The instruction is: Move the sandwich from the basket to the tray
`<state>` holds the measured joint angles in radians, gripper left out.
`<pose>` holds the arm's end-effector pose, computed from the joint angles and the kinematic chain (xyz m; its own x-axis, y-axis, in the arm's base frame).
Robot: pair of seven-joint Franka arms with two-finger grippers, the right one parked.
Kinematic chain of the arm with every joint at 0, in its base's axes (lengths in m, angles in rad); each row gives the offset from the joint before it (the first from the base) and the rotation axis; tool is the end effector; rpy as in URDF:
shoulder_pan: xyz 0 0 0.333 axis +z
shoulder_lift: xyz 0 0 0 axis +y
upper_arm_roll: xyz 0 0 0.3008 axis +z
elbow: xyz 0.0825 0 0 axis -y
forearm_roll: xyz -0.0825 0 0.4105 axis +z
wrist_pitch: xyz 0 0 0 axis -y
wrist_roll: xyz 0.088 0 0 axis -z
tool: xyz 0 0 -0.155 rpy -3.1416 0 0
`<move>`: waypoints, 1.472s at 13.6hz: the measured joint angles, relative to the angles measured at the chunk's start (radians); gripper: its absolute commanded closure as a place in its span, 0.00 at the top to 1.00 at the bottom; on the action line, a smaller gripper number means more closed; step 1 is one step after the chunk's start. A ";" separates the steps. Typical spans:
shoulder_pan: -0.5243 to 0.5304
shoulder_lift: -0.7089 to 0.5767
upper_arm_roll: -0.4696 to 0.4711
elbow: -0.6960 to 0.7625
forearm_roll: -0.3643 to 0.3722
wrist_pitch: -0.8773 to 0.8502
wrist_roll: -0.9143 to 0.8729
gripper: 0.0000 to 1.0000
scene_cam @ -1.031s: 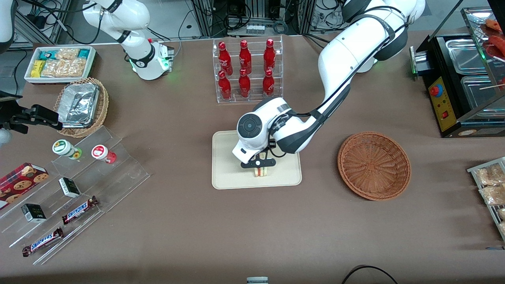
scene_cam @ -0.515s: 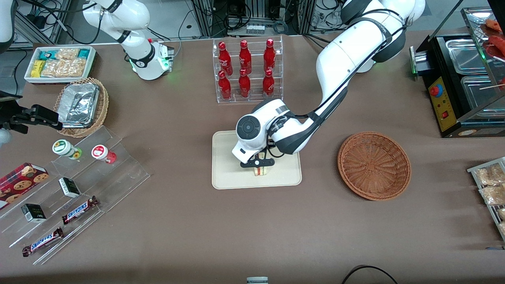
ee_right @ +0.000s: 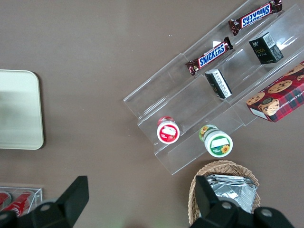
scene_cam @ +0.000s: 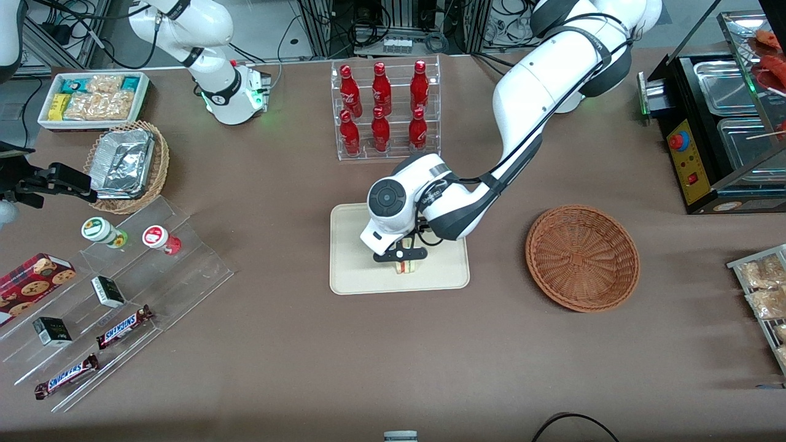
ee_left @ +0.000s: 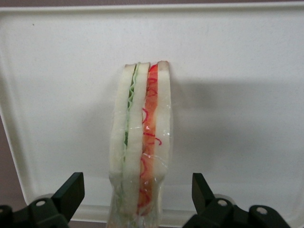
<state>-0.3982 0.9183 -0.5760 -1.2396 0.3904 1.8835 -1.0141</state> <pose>0.5143 -0.5318 0.1835 0.9863 0.0532 -0.1562 0.0438 -0.9970 -0.0631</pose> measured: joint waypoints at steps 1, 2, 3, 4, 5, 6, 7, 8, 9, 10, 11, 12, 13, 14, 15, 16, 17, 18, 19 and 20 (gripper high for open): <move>0.000 -0.011 -0.003 0.007 0.000 -0.017 0.000 1.00; 0.000 -0.027 -0.007 0.013 0.000 -0.041 0.000 1.00; -0.001 -0.049 -0.010 0.018 0.000 -0.063 0.000 1.00; -0.001 -0.076 -0.011 0.021 0.000 -0.082 -0.003 1.00; 0.000 -0.106 -0.012 0.023 -0.004 -0.096 -0.007 1.00; 0.001 -0.138 -0.012 0.027 -0.016 -0.109 -0.011 1.00; 0.006 -0.172 -0.011 0.030 -0.036 -0.121 -0.015 1.00; 0.016 -0.203 -0.008 0.031 -0.048 -0.128 -0.018 1.00; 0.034 -0.229 -0.004 0.032 -0.056 -0.134 -0.018 1.00; 0.063 -0.248 -0.002 0.032 -0.060 -0.138 -0.018 1.00; 0.099 -0.257 -0.001 0.032 -0.062 -0.139 -0.017 1.00; 0.138 -0.261 -0.001 0.032 -0.065 -0.140 -0.012 1.00; 0.172 -0.261 0.000 0.032 -0.067 -0.142 -0.005 1.00; 0.199 -0.261 0.000 0.031 -0.068 -0.153 0.000 1.00; 0.221 -0.262 0.001 0.032 -0.068 -0.166 0.001 1.00; 0.238 -0.265 0.002 0.032 -0.067 -0.175 0.001 1.00; 0.257 -0.273 0.002 0.032 -0.067 -0.188 0.001 1.00; 0.280 -0.283 0.003 0.032 -0.067 -0.205 0.001 1.00; 0.308 -0.296 0.004 0.032 -0.067 -0.221 0.007 1.00; 0.339 -0.310 0.005 0.031 -0.067 -0.235 0.030 1.00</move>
<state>-0.0597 0.6084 -0.5714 -1.2089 0.3230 1.6480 -0.9844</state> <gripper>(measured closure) 0.000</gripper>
